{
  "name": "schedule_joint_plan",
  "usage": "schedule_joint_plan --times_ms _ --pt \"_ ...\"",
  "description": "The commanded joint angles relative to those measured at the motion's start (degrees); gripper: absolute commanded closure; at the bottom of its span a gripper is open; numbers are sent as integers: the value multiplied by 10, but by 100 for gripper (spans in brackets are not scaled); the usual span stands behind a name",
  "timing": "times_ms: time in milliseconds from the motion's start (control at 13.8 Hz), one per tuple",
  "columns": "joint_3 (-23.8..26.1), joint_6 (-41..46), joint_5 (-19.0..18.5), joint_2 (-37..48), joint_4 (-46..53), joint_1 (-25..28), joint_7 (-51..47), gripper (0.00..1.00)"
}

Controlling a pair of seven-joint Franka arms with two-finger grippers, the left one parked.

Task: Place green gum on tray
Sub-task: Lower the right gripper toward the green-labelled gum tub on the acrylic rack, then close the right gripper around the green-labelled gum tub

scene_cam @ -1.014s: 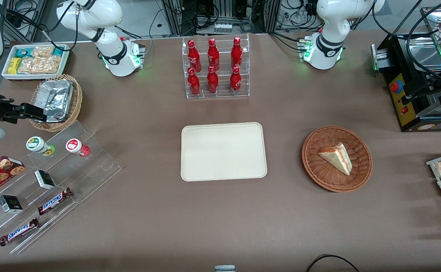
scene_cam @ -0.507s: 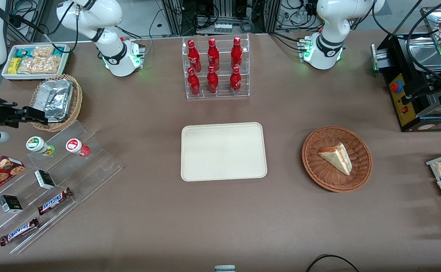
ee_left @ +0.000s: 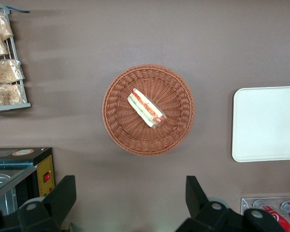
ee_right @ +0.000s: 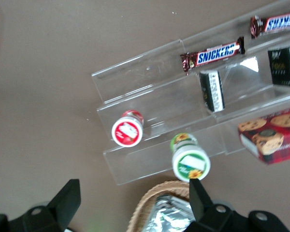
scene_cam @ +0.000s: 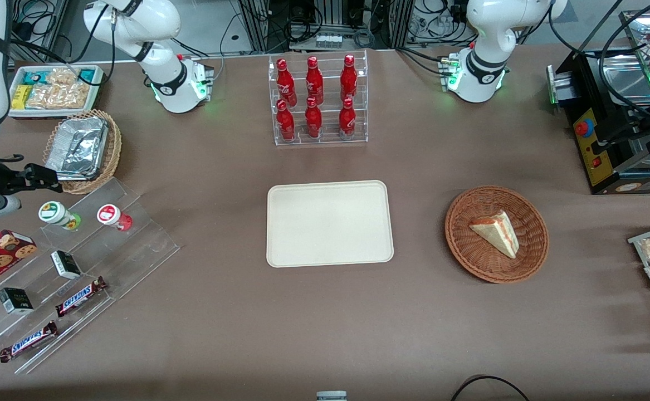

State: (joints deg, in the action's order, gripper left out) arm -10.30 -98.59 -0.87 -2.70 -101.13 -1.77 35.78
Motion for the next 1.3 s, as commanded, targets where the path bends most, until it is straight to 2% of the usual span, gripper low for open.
schedule_joint_plan --times_ms 0,217,362,1232 --pt "3 -51 -10 8 -37 -23 107 0" --pt "3 -95 -9 2 -58 -48 229 0" --pt "3 -119 -5 2 -76 -60 271 0" --pt "3 -237 30 9 -185 -87 281 0"
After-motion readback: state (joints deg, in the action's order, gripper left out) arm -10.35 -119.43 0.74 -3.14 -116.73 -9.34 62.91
